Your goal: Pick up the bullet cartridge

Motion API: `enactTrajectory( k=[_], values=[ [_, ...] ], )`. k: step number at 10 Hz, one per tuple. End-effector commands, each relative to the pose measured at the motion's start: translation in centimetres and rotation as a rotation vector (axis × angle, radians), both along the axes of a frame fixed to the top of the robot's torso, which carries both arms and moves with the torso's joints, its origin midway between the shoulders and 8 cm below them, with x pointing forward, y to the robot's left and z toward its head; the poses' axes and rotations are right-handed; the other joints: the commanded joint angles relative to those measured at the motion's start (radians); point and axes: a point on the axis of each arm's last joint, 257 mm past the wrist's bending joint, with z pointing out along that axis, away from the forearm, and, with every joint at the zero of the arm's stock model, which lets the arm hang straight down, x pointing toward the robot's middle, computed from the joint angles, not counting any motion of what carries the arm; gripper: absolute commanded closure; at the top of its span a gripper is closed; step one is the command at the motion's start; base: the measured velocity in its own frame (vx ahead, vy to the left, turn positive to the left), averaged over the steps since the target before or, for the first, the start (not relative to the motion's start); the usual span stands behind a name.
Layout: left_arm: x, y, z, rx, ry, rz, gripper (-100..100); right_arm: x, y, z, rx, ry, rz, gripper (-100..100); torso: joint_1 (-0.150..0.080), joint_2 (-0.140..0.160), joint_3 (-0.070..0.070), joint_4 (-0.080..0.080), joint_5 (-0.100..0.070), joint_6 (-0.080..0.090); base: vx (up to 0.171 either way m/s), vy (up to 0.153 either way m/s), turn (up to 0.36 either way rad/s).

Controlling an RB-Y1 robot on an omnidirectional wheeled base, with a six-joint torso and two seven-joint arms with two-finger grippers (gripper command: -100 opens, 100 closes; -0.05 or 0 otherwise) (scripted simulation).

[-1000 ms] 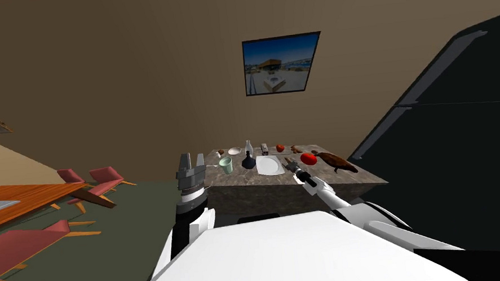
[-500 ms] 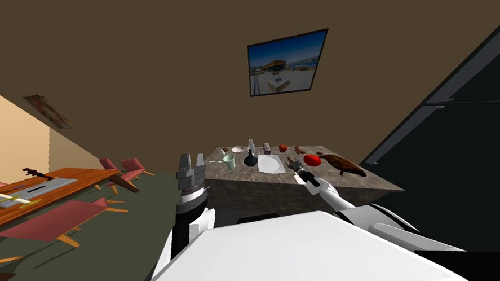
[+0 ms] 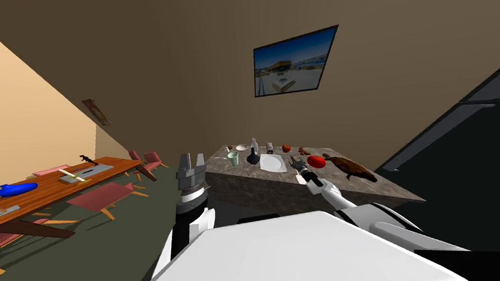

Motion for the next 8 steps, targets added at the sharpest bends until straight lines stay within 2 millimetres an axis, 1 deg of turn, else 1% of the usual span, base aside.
enactTrajectory(
  k=[1,2,3,4,5,6,7,8],
  values=[
    [0.0,0.0,0.0,0.0,0.0,0.0,0,-0.6,-2.3,0.2,-0.029,0.01,-0.045,-100,0.0,0.0,0.0,0.0,0.0,0.0,-0.104,-0.05,0.317],
    [0.0,0.0,0.0,0.0,0.0,0.0,0,-0.7,-2.7,0.4,-0.035,0.004,-0.06,-100,-0.003,0.004,0.002,0.001,-0.001,-0.001,-0.13,-0.062,0.447],
    [0.0,0.0,0.0,0.0,0.0,0.0,0,-0.7,-3.1,0.6,-0.023,-0.004,-0.077,-100,-0.005,0.005,0.003,0.001,-0.002,-0.002,-0.065,-0.033,0.148],
    [0.0,0.0,0.0,0.0,0.0,0.0,0,-0.8,-3.5,0.7,0.0,-0.014,-0.094,-100,-0.004,0.002,0.001,0.0,-0.002,-0.001,-0.012,-0.007,-0.041],
    [0.0,0.0,0.0,0.0,0.0,0.0,0,-1.5,-5.5,0.7,-0.041,0.004,-0.128,-100,-0.002,-0.001,-0.001,-0.001,-0.001,-0.001,-0.103,-0.004,0.382],
    [0.0,0.0,0.0,0.0,0.0,0.0,0,-1.6,-5.8,0.9,-0.044,0.0,-0.143,-100,-0.002,0.002,0.001,0.0,-0.001,-0.002,-0.133,-0.039,0.405],
    [0.0,0.0,0.0,0.0,0.0,0.0,0,-1.7,-6.3,1.0,-0.035,-0.008,-0.16,-100,-0.004,0.004,0.002,0.001,-0.002,-0.001,-0.061,-0.047,0.097],
    [0.0,0.0,0.0,0.0,0.0,0.0,0,-1.8,-6.6,1.1,-0.013,-0.016,-0.177,-100,-0.005,0.001,0.001,0.0,-0.002,0.0,-0.007,-0.024,-0.032]
  ],
)
